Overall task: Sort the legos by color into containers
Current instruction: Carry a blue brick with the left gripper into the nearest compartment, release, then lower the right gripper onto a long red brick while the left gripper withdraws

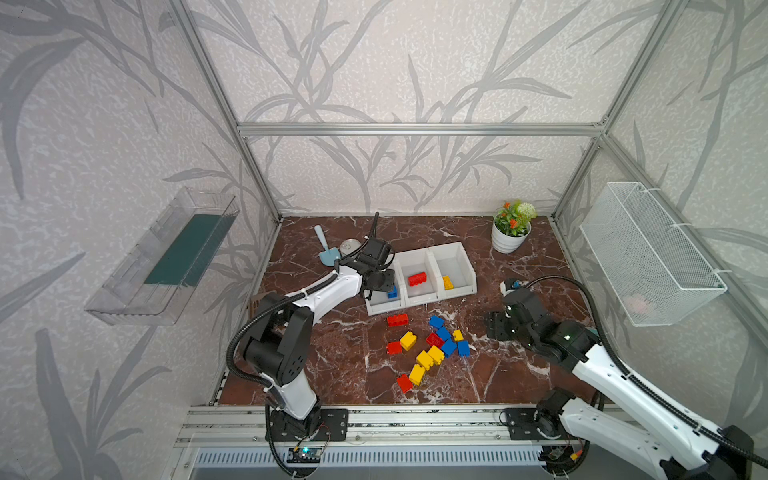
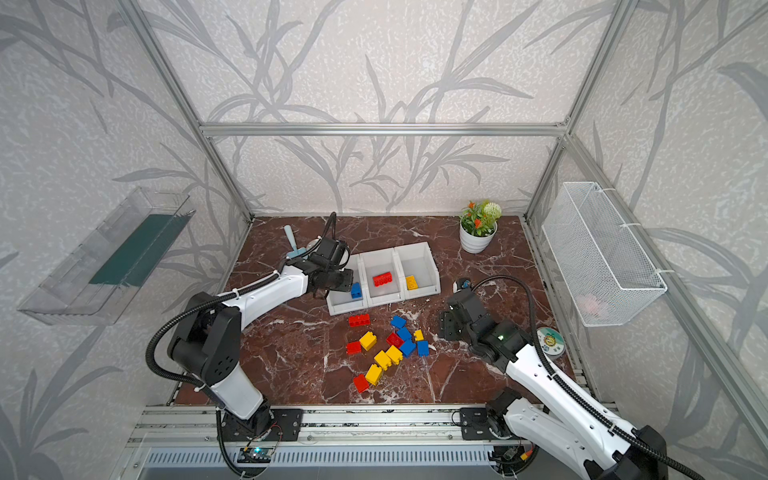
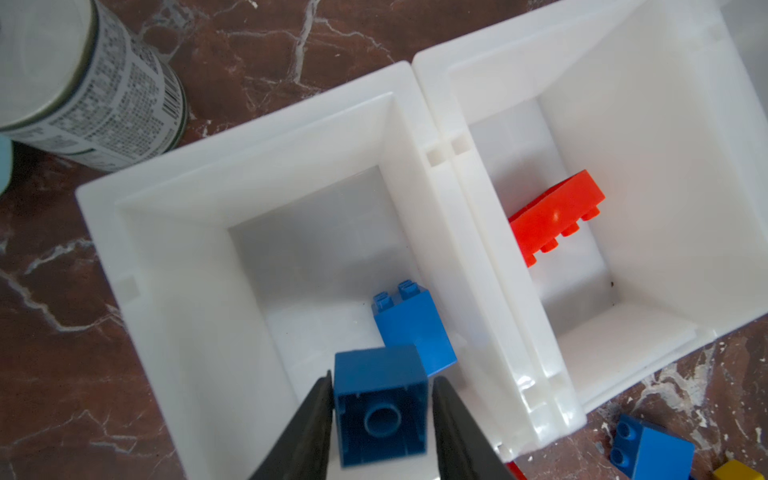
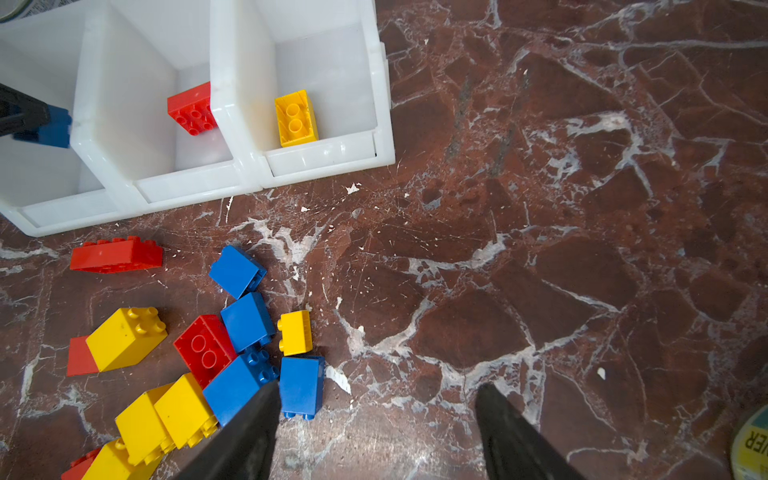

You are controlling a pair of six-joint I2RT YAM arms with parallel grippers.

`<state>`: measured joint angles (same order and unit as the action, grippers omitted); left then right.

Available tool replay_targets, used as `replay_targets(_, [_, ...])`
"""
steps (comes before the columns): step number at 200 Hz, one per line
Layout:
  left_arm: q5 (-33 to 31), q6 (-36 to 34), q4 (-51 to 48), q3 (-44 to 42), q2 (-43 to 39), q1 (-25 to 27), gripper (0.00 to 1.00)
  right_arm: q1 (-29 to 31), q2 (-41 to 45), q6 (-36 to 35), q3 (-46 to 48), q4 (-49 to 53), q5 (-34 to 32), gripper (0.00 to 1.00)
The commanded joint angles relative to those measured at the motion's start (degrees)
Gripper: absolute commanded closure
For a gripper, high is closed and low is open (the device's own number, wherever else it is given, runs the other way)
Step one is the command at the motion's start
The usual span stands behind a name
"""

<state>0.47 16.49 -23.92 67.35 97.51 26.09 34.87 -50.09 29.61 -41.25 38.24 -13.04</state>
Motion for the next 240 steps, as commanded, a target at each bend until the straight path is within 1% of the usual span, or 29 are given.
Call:
replay_targets(1, [-0.6,-0.1,-1.5,1.5,-0.3,-0.3,0.52,0.0,0.8,0.6,0.6,1.3,-0.8,0.26])
replay_targets(30, [-0.7,0.4,-1.7,1.1,-1.1,-0.3,0.49,0.0,0.6,0.7,0.6,1.2,-0.7,0.26])
replay_targets(79, [-0.3,1.7,-1.7,-0.9,-3.8,-0.2,0.48,-0.1,-0.7,0.3,0.1,0.4,0.2,0.26])
replay_targets(125, [-1.4,2.6,-2.1,-3.6,-8.7,-0.4,0.47,0.3,-4.7,-0.9,-1.8,-0.1,2.8,0.26])
replay_targets(155, [-2.7,3.2,-2.3,-6.1,-12.9,-1.1,0.45,4.8,-8.5,0.0,-2.5,-2.6,3.3,0.26])
replay_targets(181, [-2.6,4.7,-1.4,-9.0,-16.7,-2.8,0.45,9.6,-14.8,1.1,-4.2,-5.8,3.3,0.26])
replay_targets(207, [-3.4,5.3,0.9,-12.7,-20.5,-3.8,0.44,12.9,-22.2,2.1,-8.3,-7.6,4.0,0.26])
replay_targets(240, [-3.4,5.9,-0.4,-15.3,-24.5,-6.0,0.43,18.2,-32.9,4.3,-15.6,-10.7,2.5,0.26])
